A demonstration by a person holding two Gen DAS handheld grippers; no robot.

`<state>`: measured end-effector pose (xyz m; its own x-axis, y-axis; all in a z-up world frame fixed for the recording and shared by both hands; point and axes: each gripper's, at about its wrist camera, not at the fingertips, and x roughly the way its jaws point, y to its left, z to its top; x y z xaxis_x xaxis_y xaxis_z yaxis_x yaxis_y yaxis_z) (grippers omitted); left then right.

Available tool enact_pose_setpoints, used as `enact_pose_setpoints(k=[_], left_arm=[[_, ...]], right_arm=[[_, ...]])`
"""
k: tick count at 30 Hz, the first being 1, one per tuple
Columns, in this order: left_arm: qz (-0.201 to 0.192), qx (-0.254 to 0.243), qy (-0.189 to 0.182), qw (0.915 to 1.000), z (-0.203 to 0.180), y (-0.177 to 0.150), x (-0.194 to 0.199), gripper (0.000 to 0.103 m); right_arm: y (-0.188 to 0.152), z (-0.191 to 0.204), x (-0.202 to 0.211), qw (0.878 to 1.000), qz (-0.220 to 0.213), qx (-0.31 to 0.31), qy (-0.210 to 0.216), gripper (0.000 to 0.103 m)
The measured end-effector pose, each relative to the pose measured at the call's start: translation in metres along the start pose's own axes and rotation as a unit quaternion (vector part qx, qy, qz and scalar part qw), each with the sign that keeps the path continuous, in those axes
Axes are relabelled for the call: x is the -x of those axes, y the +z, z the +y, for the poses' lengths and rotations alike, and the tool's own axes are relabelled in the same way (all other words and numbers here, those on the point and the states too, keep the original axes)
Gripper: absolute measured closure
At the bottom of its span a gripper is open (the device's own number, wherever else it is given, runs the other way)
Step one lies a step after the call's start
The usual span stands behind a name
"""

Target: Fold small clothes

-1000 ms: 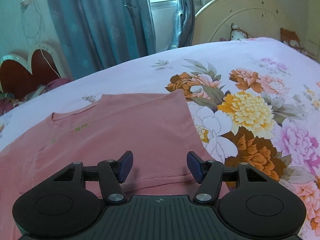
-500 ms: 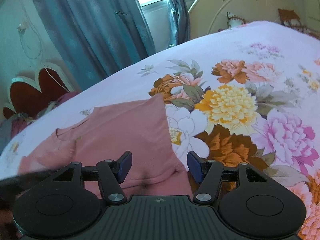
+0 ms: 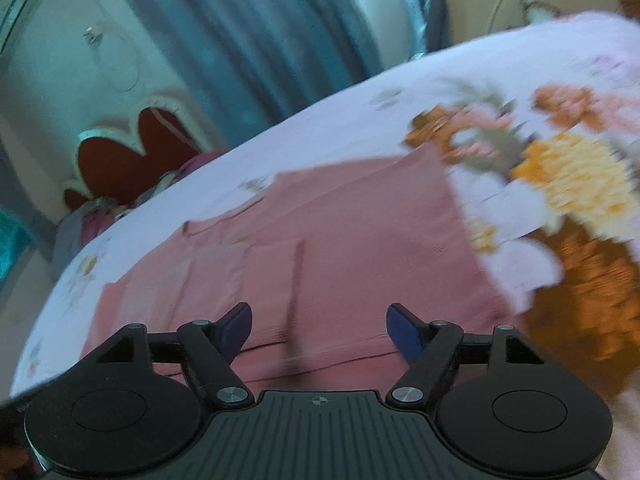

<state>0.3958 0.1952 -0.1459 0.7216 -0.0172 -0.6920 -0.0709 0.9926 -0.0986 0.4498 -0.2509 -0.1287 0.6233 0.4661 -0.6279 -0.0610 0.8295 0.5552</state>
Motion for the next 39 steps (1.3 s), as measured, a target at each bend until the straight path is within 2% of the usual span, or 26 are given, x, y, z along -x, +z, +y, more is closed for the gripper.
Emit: enact_pose_setpoints(k=[3,5,6,7,9,11,12,13,16,18,19,21,23,25,28,30,31,32,33,34,35,36,39], left_arm=[[0.027,0.0,0.032,0.9991,0.034,-0.006,-0.007,0.061],[0.027,-0.004,0.027,0.9993,0.038,-0.007,-0.018,0.059],[0.021,-0.007,0.023,0.9995,0.039,-0.007,-0.021,0.059],[0.017,-0.01,0.02,0.9996,0.041,-0.006,-0.023,0.059],[0.011,-0.011,0.005,0.9999,0.04,0.0,-0.03,0.066],[0.008,-0.011,-0.009,0.9999,0.045,0.001,-0.034,0.085],[0.003,-0.008,-0.016,0.9998,0.044,0.002,-0.035,0.092],[-0.002,-0.001,-0.024,0.9997,0.047,0.003,-0.035,0.094],[-0.014,0.014,-0.025,0.9995,0.053,0.002,-0.029,0.094],[-0.005,0.024,-0.034,0.9991,0.063,-0.001,-0.028,0.094],[-0.003,0.028,-0.039,0.9988,0.066,-0.002,-0.028,0.094],[-0.001,0.025,-0.045,0.9987,0.068,-0.003,-0.029,0.094],[0.002,0.021,-0.046,0.9987,0.067,0.0,-0.03,0.094],[0.005,0.017,-0.047,0.9987,0.067,0.002,-0.029,0.094],[0.012,0.008,-0.05,0.9986,0.067,0.002,-0.032,0.094],[0.024,-0.004,-0.056,0.9981,0.067,0.003,-0.03,0.089],[0.03,-0.008,-0.059,0.9978,0.069,0.003,-0.026,0.082],[0.028,-0.007,-0.055,0.9981,0.072,0.003,-0.018,0.068],[0.014,-0.011,-0.048,0.9987,0.074,0.003,-0.007,0.062],[-0.008,-0.021,-0.044,0.9988,0.073,0.005,0.004,0.053],[-0.023,-0.027,-0.044,0.9984,0.068,0.007,0.01,0.048],[-0.031,-0.029,-0.052,0.9978,0.062,0.01,0.011,0.046],[-0.02,-0.037,-0.08,0.9959,0.032,0.019,-0.01,0.044]], right_arm=[[0.0,0.006,-0.022,1.0,0.019,-0.005,-0.003,0.03],[0.001,0.011,-0.034,1.0,0.027,-0.007,0.002,0.034],[0.002,0.013,-0.039,0.999,0.034,-0.004,0.005,0.058],[0.002,0.016,-0.046,0.999,0.047,0.0,-0.002,0.075],[0.003,0.021,-0.052,0.999,0.043,0.006,-0.011,0.075],[0.005,0.025,-0.055,0.999,0.043,0.008,-0.014,0.075],[0.006,0.028,-0.055,0.999,0.044,0.015,-0.015,0.096],[0.007,0.032,-0.054,0.999,0.04,0.024,-0.022,0.096],[0.013,0.048,-0.026,0.998,-0.009,0.05,-0.023,0.096],[0.014,0.055,-0.006,0.997,-0.034,0.064,-0.018,0.096],[0.012,0.057,-0.004,0.997,-0.034,0.069,-0.021,0.096],[0.001,0.053,-0.018,0.996,-0.004,0.079,-0.044,0.096],[-0.01,0.041,-0.035,0.997,0.03,0.049,-0.053,0.096],[-0.017,0.037,-0.034,0.998,0.026,0.032,-0.053,0.096],[-0.02,0.039,-0.034,0.997,0.024,0.044,-0.057,0.096],[-0.017,0.035,-0.036,0.997,0.028,0.036,-0.057,0.096],[-0.014,0.034,-0.034,0.997,0.028,0.032,-0.059,0.095],[-0.01,0.035,-0.029,0.996,0.019,0.036,-0.078,0.091],[-0.007,0.041,-0.021,0.993,-0.001,0.052,-0.107,0.069],[-0.006,0.046,-0.01,0.99,-0.03,0.074,-0.118,0.055],[-0.004,0.051,-0.003,0.989,-0.046,0.09,-0.104,0.055],[-0.002,0.055,-0.003,0.99,-0.044,0.096,-0.093,0.055],[-0.005,0.073,-0.024,0.987,-0.017,0.132,-0.085,0.057]])
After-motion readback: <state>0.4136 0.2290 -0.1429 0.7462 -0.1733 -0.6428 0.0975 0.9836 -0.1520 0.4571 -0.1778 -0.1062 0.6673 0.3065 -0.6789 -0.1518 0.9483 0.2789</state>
